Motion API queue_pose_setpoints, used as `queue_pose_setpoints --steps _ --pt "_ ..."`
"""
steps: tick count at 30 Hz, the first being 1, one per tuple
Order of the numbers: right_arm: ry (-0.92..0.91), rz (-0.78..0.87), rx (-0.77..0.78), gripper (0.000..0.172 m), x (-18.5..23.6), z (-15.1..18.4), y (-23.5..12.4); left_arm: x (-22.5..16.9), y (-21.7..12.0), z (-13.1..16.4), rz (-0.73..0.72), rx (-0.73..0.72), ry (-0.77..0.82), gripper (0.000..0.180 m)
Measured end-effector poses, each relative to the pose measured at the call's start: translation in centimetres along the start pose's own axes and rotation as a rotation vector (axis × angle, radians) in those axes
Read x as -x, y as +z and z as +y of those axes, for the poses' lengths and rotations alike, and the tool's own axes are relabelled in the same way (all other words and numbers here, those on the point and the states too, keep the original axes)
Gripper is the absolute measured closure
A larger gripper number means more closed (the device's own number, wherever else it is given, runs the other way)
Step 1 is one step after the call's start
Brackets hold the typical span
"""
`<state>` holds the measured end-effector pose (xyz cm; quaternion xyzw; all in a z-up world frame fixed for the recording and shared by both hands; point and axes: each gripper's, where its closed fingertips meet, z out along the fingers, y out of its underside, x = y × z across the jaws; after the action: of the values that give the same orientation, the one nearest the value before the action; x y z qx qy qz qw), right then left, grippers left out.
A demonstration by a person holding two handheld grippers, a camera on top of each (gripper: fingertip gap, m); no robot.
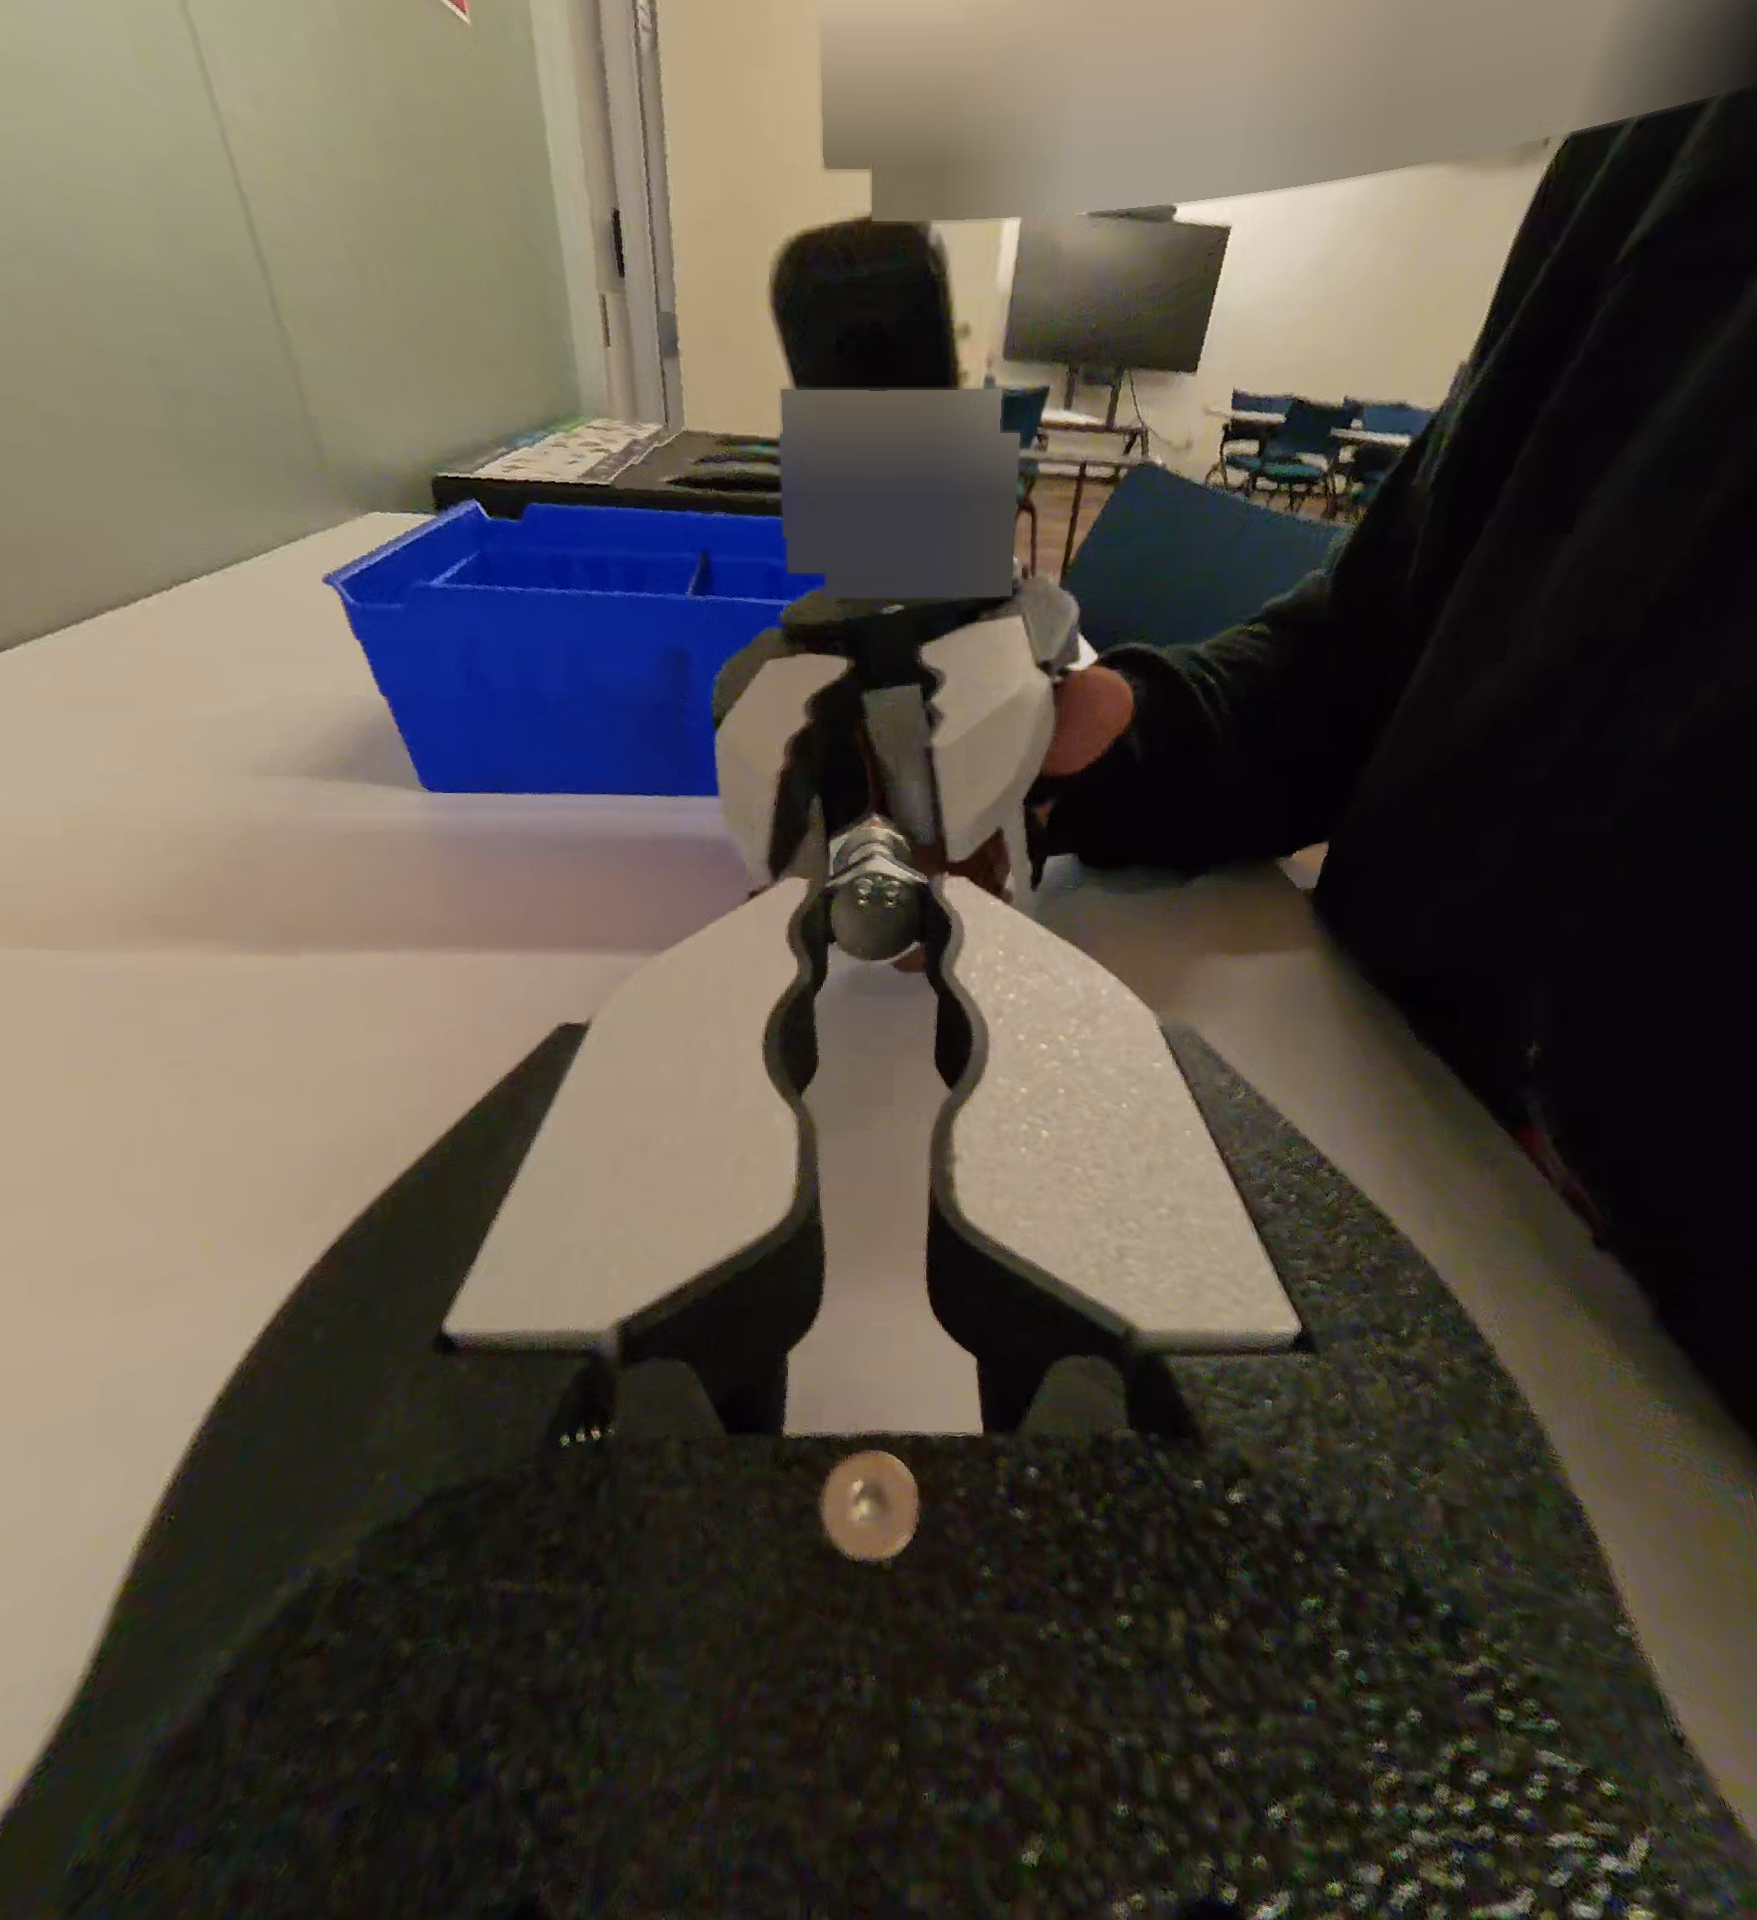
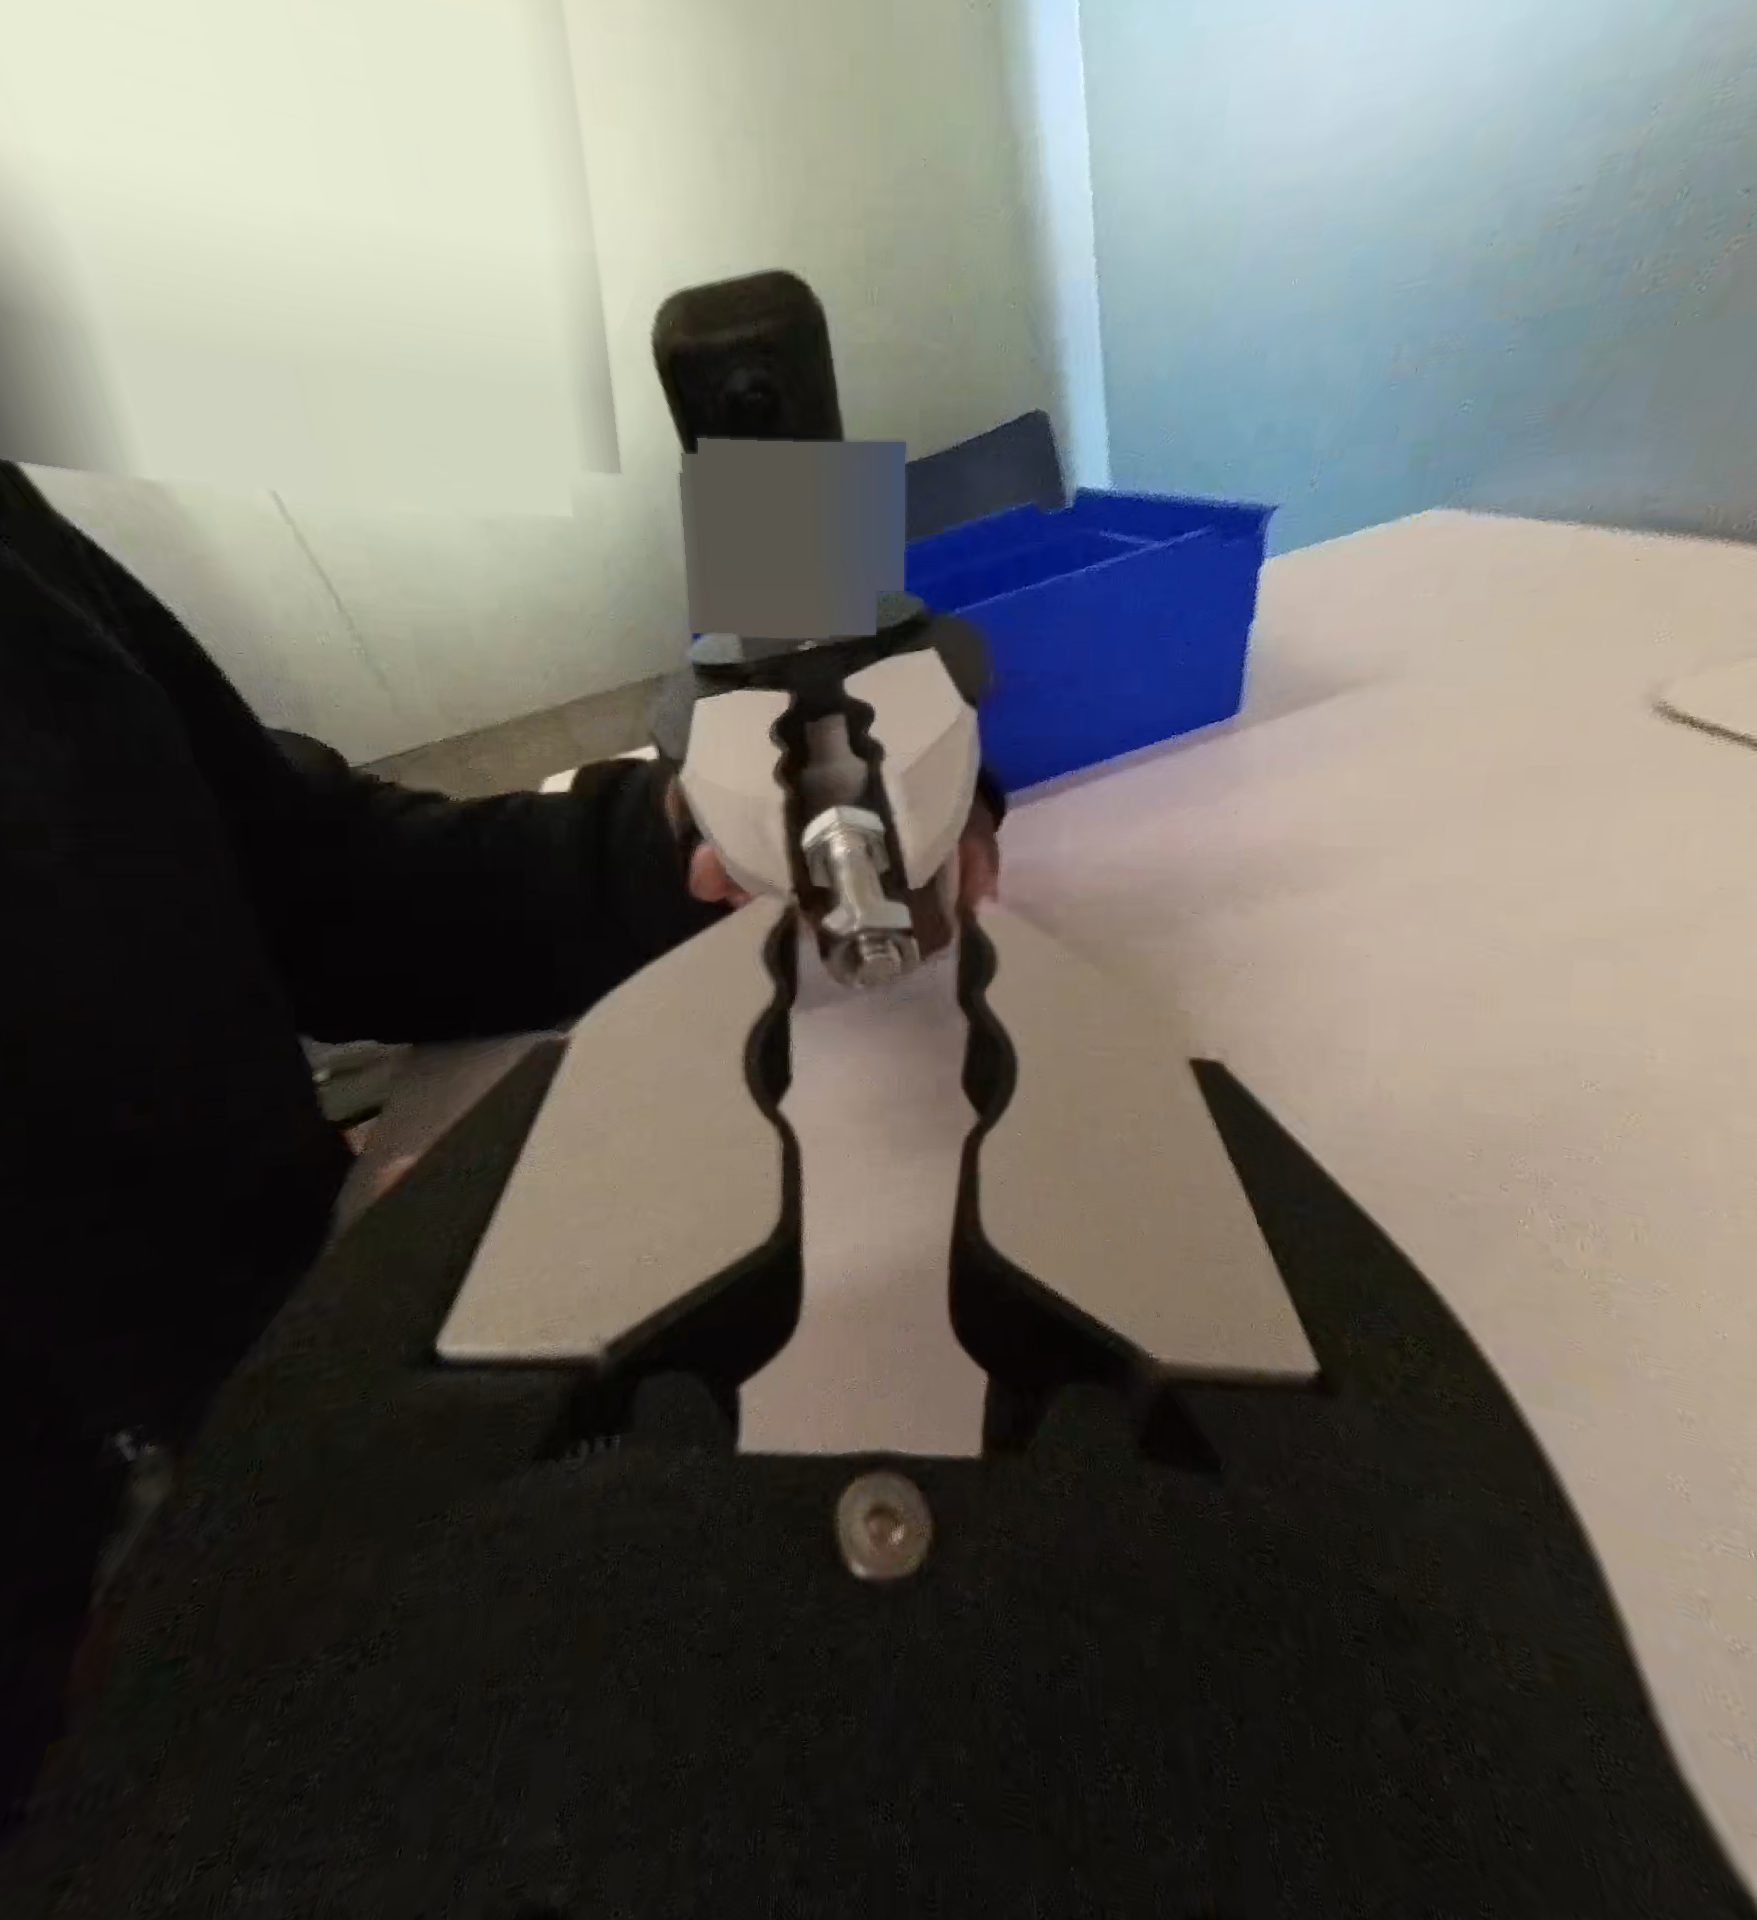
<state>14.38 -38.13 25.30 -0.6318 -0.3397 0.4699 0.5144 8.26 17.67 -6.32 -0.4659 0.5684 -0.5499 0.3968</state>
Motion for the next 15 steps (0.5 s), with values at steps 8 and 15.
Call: queue_pose_setpoints --steps 8,15 --pt "-1.284 0.326 0.091 0.153 0.7 0.9 -0.2 -0.3 0.3 0.3 0.174 -0.081 -0.415 0.163" --pt "-0.197 0.073 -0.013 0.114 0.0 -0.6 -0.2 0.2 -0.3 -0.6 0.069 -0.097 -0.211 0.163"
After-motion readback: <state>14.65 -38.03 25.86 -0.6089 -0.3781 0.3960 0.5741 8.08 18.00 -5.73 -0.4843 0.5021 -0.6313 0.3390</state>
